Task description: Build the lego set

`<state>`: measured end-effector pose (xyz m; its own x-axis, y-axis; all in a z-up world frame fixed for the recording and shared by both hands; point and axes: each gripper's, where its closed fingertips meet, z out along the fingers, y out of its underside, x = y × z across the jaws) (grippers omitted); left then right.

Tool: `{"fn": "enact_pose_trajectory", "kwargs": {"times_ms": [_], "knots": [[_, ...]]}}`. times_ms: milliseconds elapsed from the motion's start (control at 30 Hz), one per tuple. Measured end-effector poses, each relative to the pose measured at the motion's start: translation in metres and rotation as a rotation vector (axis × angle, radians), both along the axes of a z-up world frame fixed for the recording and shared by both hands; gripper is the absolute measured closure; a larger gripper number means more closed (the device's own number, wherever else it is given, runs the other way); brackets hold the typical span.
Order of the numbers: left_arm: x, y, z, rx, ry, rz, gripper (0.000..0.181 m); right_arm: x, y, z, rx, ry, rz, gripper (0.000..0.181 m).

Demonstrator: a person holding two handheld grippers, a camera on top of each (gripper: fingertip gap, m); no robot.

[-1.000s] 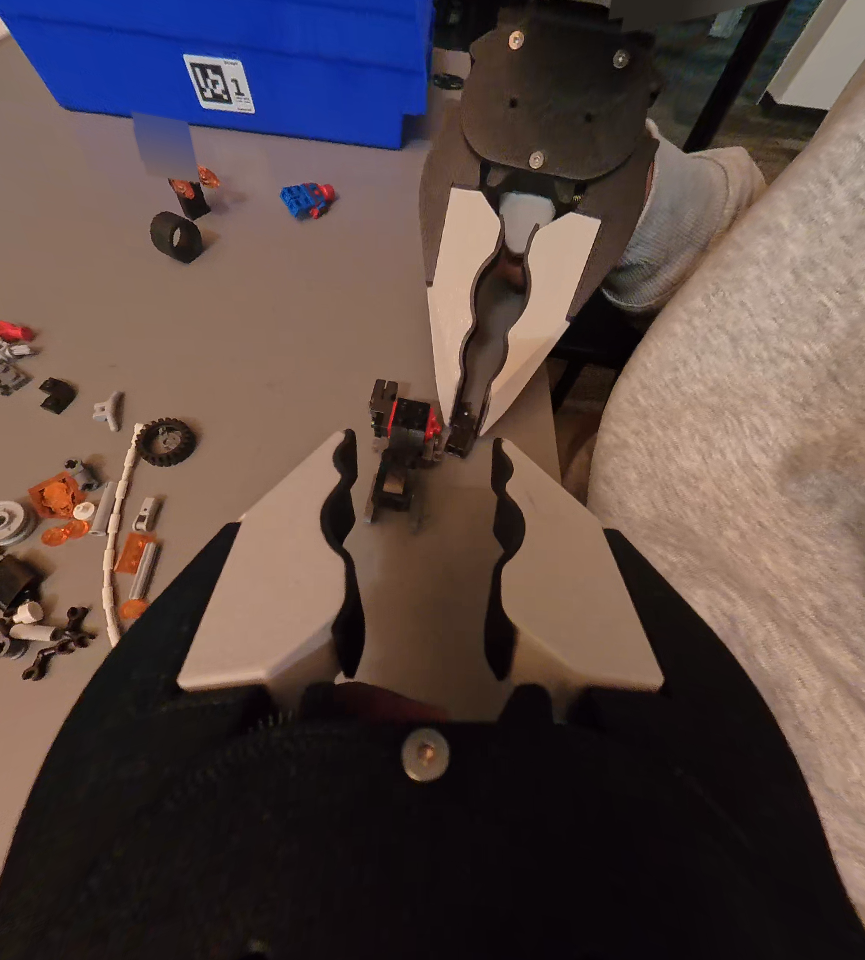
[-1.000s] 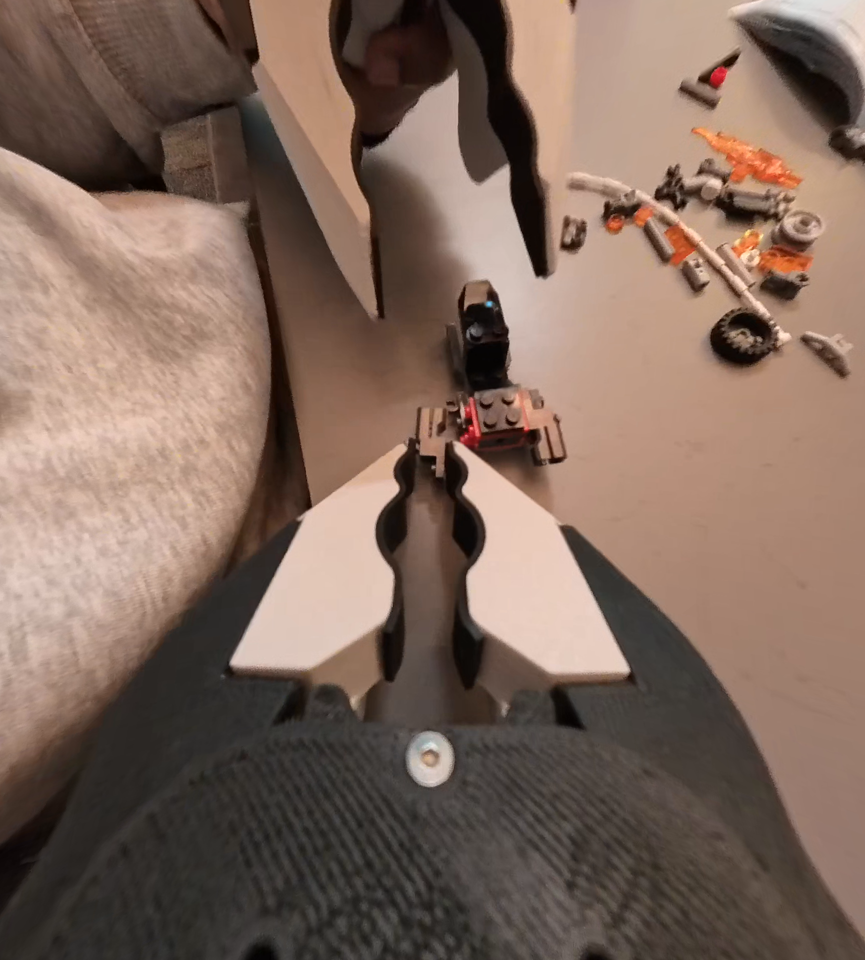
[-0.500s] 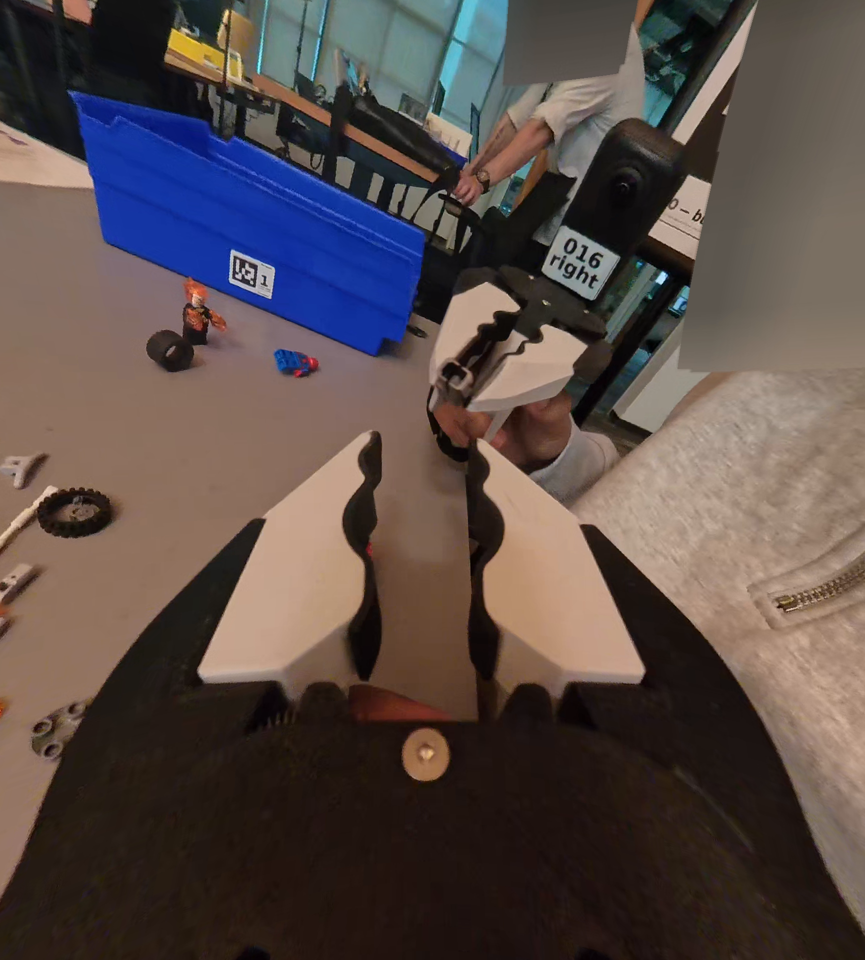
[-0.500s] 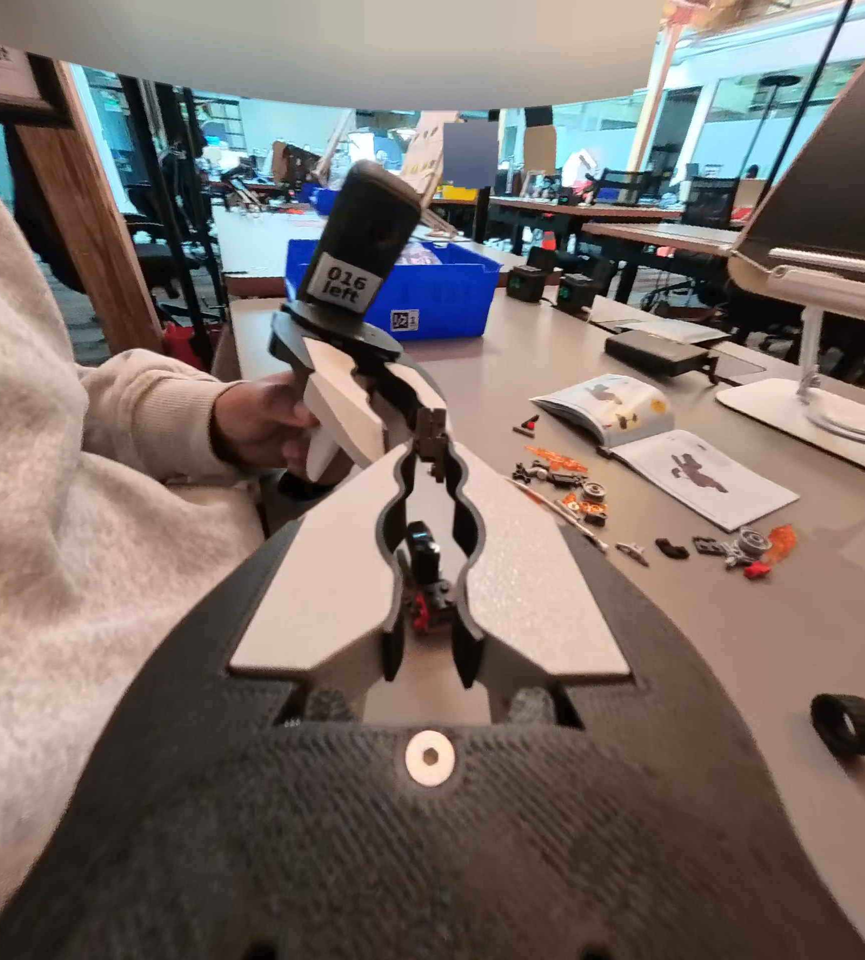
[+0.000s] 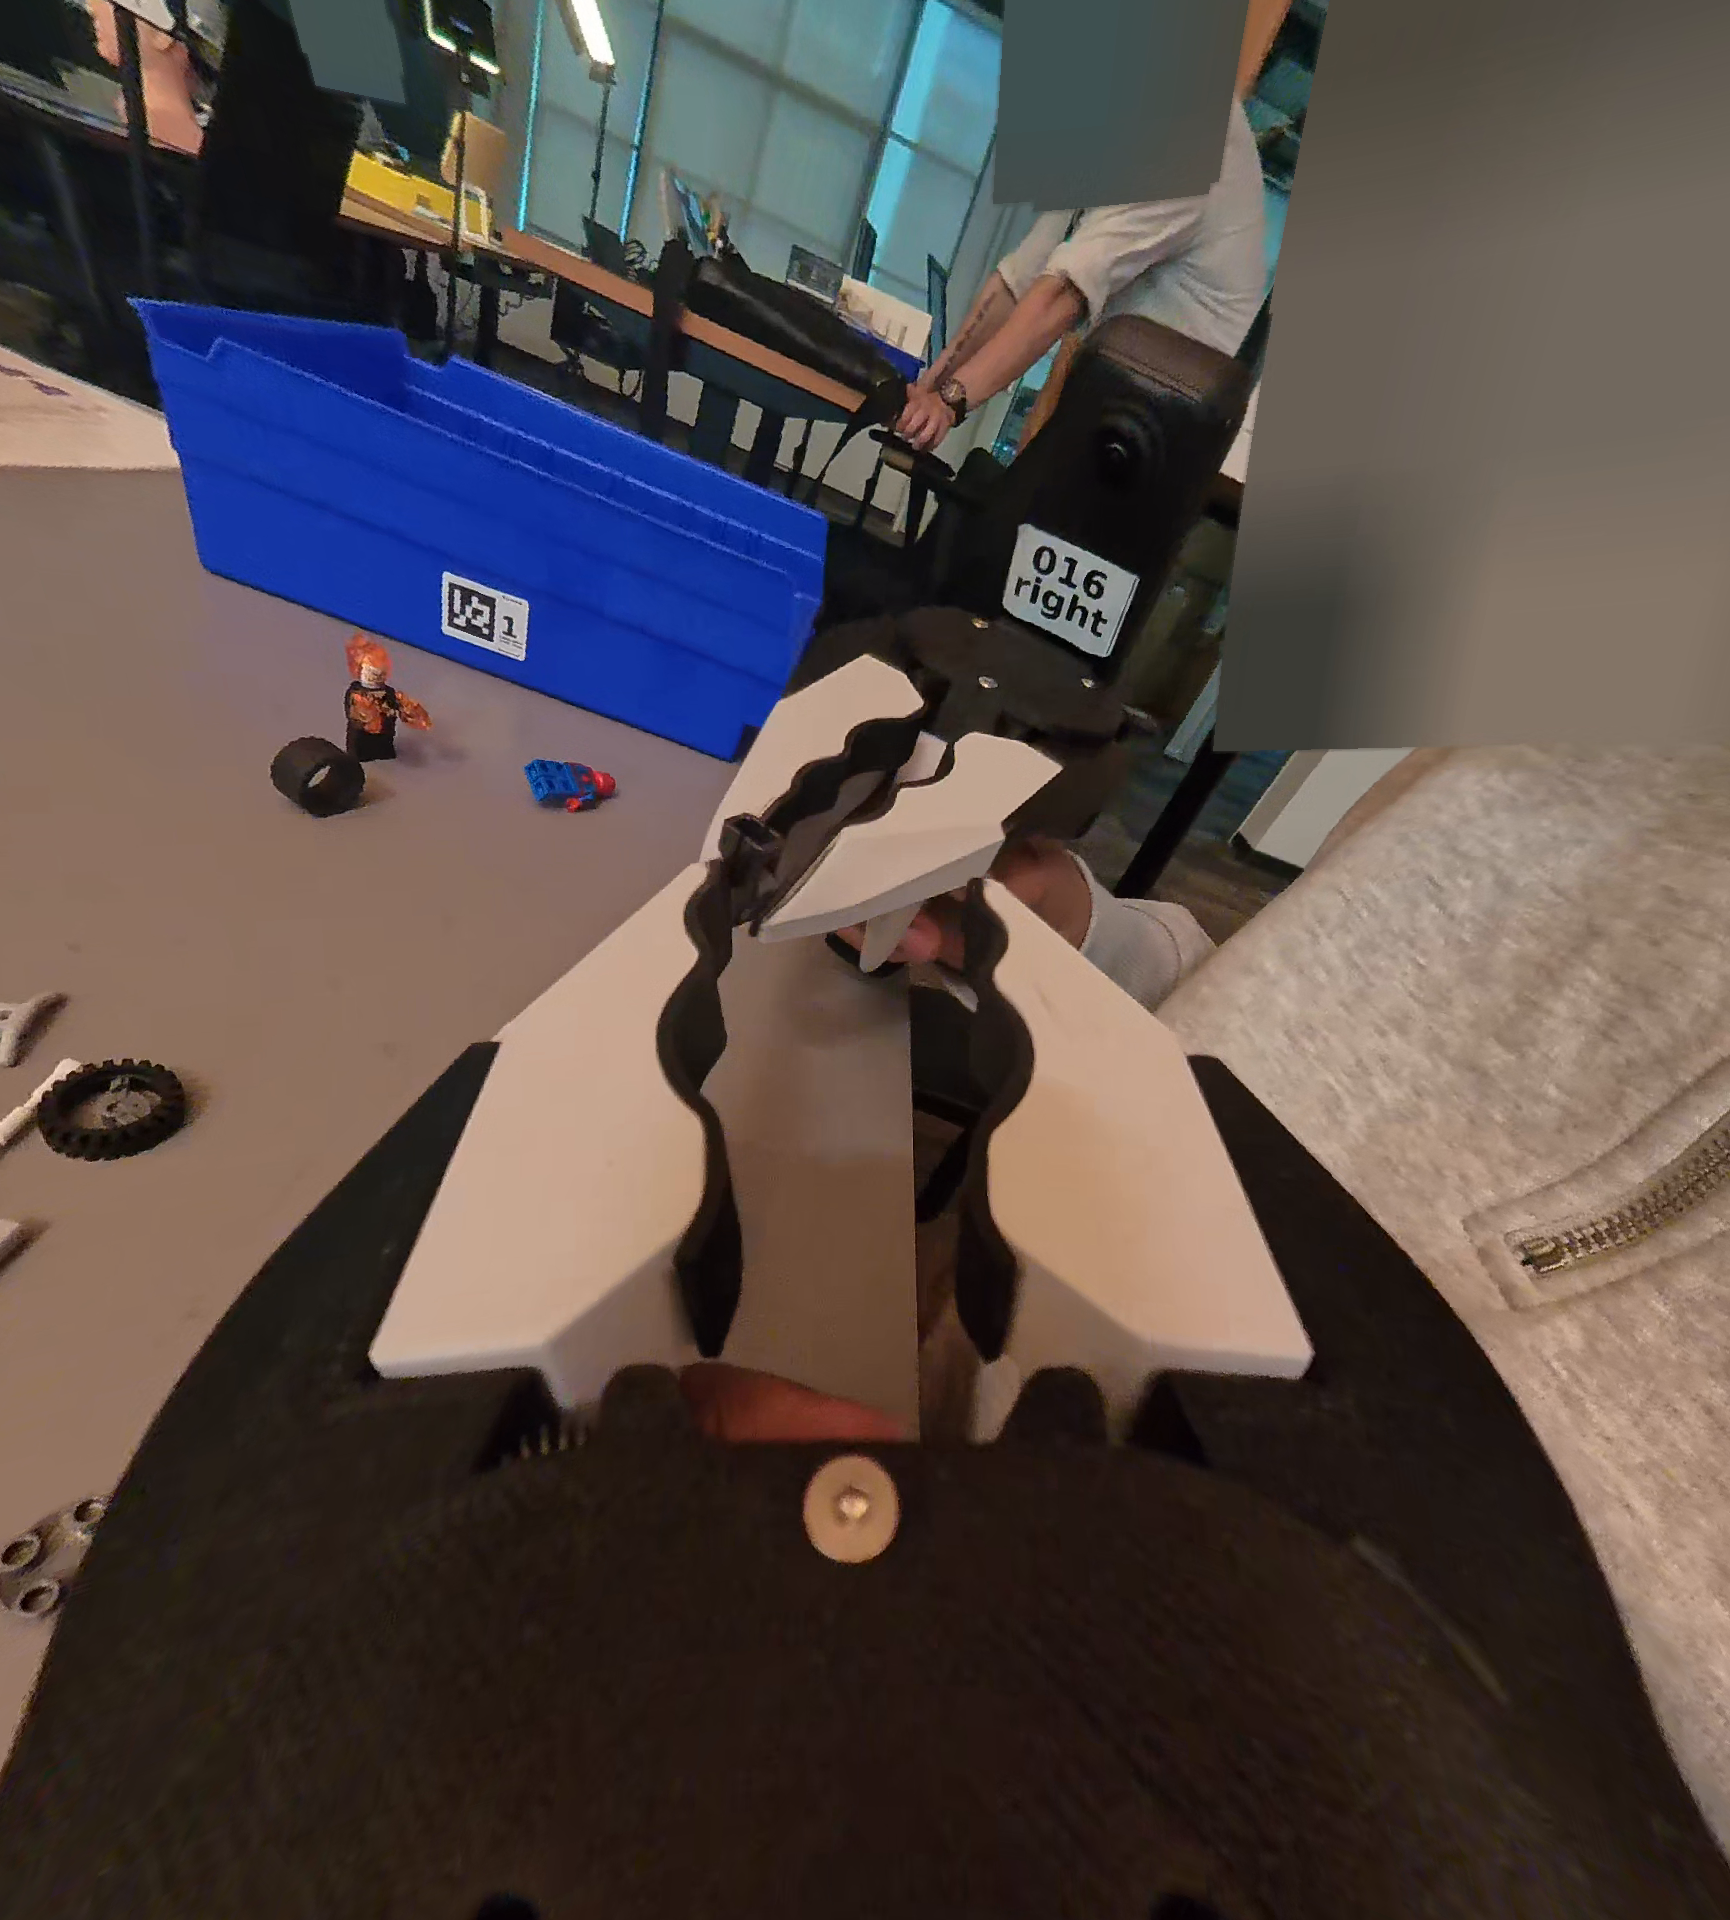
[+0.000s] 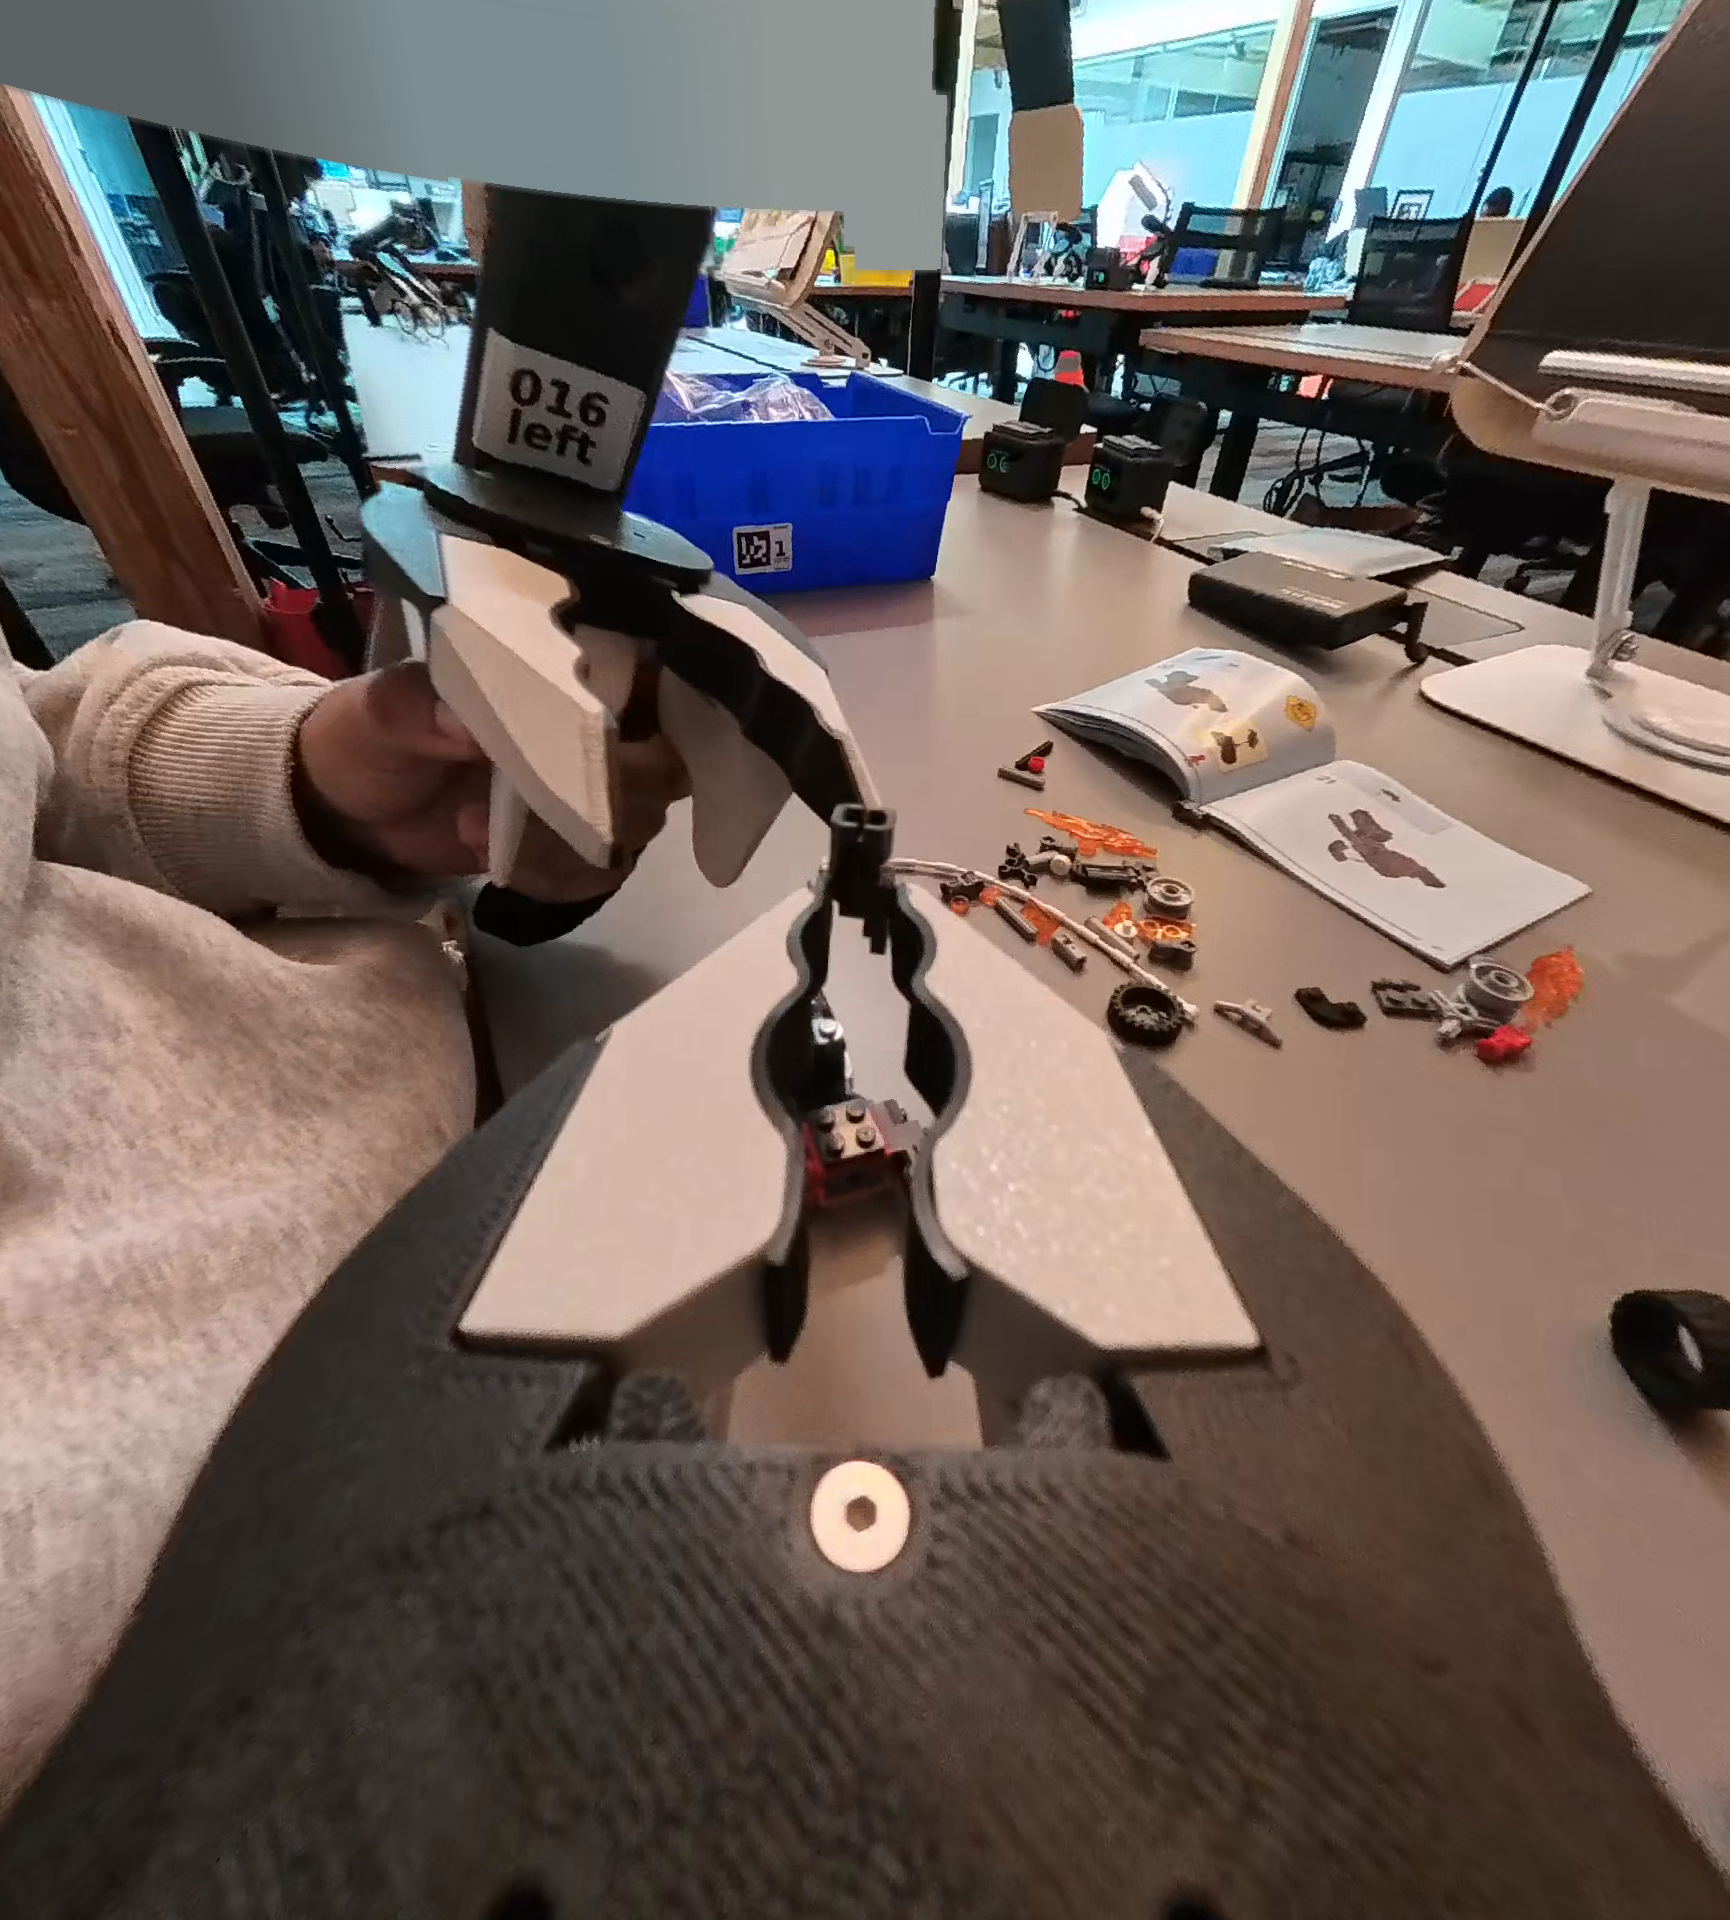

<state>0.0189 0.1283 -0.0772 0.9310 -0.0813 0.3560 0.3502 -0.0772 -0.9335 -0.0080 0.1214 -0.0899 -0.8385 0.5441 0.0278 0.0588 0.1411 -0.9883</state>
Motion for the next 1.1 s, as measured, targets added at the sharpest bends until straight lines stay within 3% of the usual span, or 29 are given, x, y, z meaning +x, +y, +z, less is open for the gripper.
{"fn": "enact_pose_trajectory", "kwargs": {"times_ms": [233, 433, 667, 767, 833, 1100], "knots": [[0.005, 0.002, -0.001, 0.004, 0.018, -0.023, 0.131, -0.001, 0.0, -0.009, 0.025, -0.041, 0.008, 0.172], [-0.006, -0.005, 0.007, 0.101, -0.13, -0.025, 0.133, 0.012, -0.001, 0.017, -0.119, 0.032, 0.087, 0.172], [0.004, -0.009, 0.014, 0.189, -0.232, -0.135, 0.151, 0.029, -0.003, 0.04, -0.302, 0.033, 0.217, 0.173], [0.012, -0.009, 0.015, 0.188, -0.198, -0.163, 0.175, 0.031, -0.007, 0.039, -0.328, 0.005, 0.254, 0.173], [0.011, -0.009, 0.015, 0.184, -0.194, -0.156, 0.181, 0.032, -0.008, 0.04, -0.34, -0.001, 0.267, 0.173], [0.008, -0.01, 0.017, 0.21, -0.245, -0.161, 0.164, 0.032, -0.01, 0.037, -0.345, -0.018, 0.279, 0.173]]}}
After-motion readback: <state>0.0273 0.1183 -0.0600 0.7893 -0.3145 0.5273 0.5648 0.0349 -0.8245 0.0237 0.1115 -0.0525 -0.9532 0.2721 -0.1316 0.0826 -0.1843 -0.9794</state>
